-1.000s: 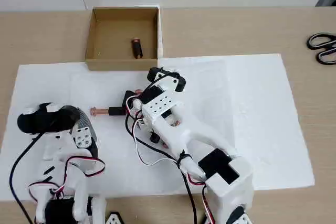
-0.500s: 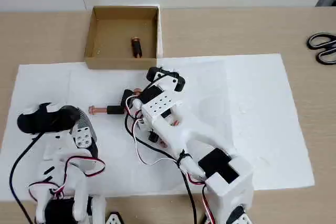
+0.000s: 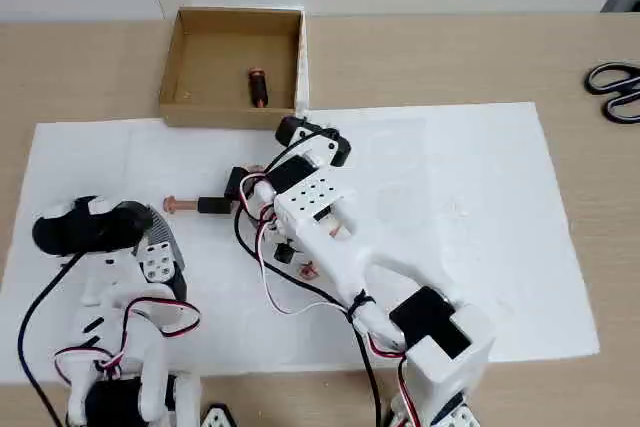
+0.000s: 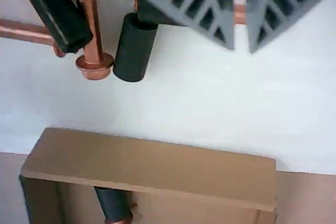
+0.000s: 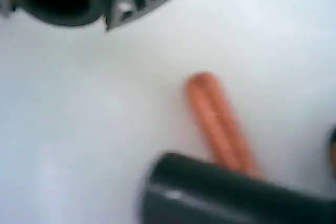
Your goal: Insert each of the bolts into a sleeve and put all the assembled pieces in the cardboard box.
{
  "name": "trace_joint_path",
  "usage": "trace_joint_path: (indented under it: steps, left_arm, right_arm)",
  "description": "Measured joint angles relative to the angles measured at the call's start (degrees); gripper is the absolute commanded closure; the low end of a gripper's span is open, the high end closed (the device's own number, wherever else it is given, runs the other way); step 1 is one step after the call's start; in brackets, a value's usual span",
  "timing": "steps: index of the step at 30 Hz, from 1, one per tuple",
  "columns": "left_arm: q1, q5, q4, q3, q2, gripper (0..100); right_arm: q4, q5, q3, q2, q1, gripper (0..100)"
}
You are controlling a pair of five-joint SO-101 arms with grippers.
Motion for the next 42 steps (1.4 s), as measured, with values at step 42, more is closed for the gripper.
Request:
trace_joint_path:
  steps: [42]
  left_arm:
    - [0.0, 0.0, -6.2, -1.8, 0.0, 99]
  right_arm:
    - [14.2, 27.3, 4.7, -56.4, 9.1, 99.5]
